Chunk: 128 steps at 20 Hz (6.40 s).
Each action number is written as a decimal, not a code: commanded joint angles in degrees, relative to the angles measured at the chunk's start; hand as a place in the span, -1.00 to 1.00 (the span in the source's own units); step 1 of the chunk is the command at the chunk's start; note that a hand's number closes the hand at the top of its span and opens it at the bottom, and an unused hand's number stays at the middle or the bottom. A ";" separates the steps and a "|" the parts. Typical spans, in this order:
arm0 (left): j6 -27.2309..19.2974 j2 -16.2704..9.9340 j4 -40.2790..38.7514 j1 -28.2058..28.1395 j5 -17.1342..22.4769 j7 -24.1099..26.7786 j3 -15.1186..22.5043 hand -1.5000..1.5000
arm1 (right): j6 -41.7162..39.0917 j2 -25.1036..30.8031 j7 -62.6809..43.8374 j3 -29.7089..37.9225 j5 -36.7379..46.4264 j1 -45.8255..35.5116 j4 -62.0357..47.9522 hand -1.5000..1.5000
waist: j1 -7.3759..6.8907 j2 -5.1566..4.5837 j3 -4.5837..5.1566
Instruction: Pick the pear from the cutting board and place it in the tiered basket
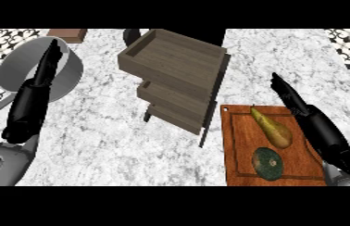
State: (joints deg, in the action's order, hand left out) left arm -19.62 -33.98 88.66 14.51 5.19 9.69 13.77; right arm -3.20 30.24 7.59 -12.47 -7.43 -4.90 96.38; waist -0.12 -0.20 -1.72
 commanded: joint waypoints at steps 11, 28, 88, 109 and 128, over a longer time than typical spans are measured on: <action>3.72 3.58 1.23 -5.51 -2.41 -3.58 6.78 0.00 | -5.98 -9.56 5.92 -7.43 3.31 -9.60 -8.13 -1.00 | -0.82 0.06 1.68; 4.94 2.51 4.80 -8.94 -3.71 -6.37 3.52 0.00 | -25.01 23.71 -18.01 -10.29 27.63 -14.72 16.35 -1.00 | 1.71 1.28 1.91; 19.42 16.90 8.81 -13.29 -16.85 -5.45 -8.89 0.00 | -14.58 -3.68 -25.12 -10.76 79.31 -1.25 -1.33 -1.00 | -0.09 0.21 1.71; 23.30 19.34 6.19 -11.26 -19.13 -4.00 -12.55 0.00 | -8.19 -12.47 -11.21 -6.48 81.78 -5.02 -17.73 1.00 | -0.28 0.15 1.70; 21.24 20.48 6.35 -13.14 -21.31 -6.24 -15.04 0.00 | -15.12 -6.30 -20.70 19.29 71.51 2.07 4.39 1.00 | 5.98 1.77 2.02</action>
State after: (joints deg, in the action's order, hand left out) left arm 1.95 -12.68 94.93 2.85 -16.30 3.78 0.23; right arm -12.77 22.83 -5.98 -4.40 69.48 -4.44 97.32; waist 3.28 1.00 0.24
